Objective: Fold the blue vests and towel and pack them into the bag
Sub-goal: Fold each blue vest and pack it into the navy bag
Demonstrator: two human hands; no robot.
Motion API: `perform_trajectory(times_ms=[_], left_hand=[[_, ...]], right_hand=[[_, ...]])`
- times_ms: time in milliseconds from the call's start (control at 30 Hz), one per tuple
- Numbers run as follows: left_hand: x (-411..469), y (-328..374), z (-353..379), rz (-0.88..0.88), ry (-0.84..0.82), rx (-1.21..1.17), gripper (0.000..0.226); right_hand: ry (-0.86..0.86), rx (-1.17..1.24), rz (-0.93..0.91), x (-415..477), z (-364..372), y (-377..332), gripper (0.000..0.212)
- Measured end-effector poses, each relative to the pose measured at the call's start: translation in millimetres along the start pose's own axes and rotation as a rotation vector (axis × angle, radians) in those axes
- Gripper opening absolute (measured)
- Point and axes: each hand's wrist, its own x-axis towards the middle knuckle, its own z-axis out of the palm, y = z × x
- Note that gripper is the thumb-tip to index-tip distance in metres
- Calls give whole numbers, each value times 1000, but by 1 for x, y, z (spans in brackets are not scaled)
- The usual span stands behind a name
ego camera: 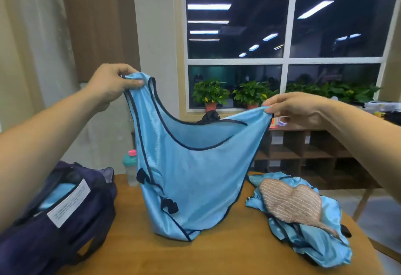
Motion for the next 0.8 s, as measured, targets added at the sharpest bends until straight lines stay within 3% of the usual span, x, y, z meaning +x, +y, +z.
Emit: perform_trajectory(times_ms=[133,267,400,800], left_hand=[[8,15,-14,28,91,-43,19],[16,43,-31,57,155,-85,16],[28,70,-59,151,222,-61,14],[29,157,-109,318,279,-188,15]], right_hand=[[113,279,-209,-6,5,-26,29],[187,343,-363,-22,11,-61,11],[279,385,-515,-30,8,-98,19],[321,432,-708,-59,-14,-166,27]])
